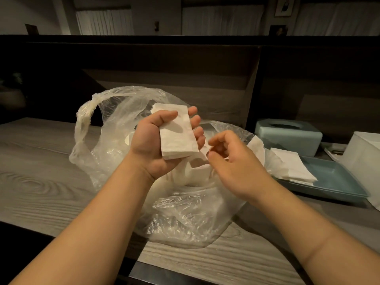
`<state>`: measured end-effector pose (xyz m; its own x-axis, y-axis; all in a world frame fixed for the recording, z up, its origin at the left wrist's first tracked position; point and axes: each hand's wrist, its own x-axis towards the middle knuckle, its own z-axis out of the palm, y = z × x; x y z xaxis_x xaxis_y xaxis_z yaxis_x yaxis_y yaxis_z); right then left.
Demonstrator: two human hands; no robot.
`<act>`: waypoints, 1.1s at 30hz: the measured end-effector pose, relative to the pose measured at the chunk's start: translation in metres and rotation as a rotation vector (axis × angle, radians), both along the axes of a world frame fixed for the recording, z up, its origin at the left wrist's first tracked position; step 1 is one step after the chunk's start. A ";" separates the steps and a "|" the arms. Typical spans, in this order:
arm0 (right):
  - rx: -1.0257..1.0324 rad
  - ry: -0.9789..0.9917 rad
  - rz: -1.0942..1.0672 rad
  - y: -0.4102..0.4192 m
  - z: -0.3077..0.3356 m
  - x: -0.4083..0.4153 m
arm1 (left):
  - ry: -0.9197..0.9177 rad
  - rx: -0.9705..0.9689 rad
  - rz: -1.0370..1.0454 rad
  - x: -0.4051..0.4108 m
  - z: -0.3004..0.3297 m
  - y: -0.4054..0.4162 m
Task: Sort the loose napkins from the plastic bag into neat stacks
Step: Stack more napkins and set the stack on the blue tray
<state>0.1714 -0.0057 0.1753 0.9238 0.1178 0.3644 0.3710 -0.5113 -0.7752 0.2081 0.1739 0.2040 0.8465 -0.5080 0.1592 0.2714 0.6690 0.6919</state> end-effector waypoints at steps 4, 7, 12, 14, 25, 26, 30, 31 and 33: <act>-0.185 -0.071 0.053 0.002 -0.004 -0.001 | 0.049 -0.074 0.041 0.003 0.000 0.003; -0.232 -0.091 0.121 0.001 -0.004 -0.003 | 0.062 -0.085 0.043 0.003 -0.001 0.002; -0.493 -0.075 0.197 -0.001 -0.007 -0.003 | 0.074 -0.071 0.059 0.001 0.001 0.000; -0.470 -0.108 0.184 0.000 -0.008 -0.001 | 0.079 -0.065 0.067 0.001 0.000 0.000; 0.444 0.063 0.408 -0.013 0.028 -0.014 | 0.139 -0.007 0.055 -0.001 0.000 -0.002; 0.477 0.067 0.449 -0.015 0.031 -0.015 | 0.129 0.034 0.036 -0.003 0.001 -0.003; 0.385 0.010 0.355 -0.015 0.035 -0.017 | 0.054 0.325 -0.021 -0.011 0.002 -0.010; 0.359 -0.005 0.288 -0.014 0.033 -0.016 | 0.041 0.402 -0.014 -0.011 0.001 -0.011; 0.347 -0.023 0.172 -0.010 0.030 -0.015 | -0.004 0.497 -0.041 -0.012 -0.001 -0.012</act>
<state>0.1560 -0.0159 0.2055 0.8926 0.1360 0.4298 0.4473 -0.1487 -0.8819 0.1964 0.1619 0.2028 0.8242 -0.5559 -0.1079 0.2876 0.2468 0.9254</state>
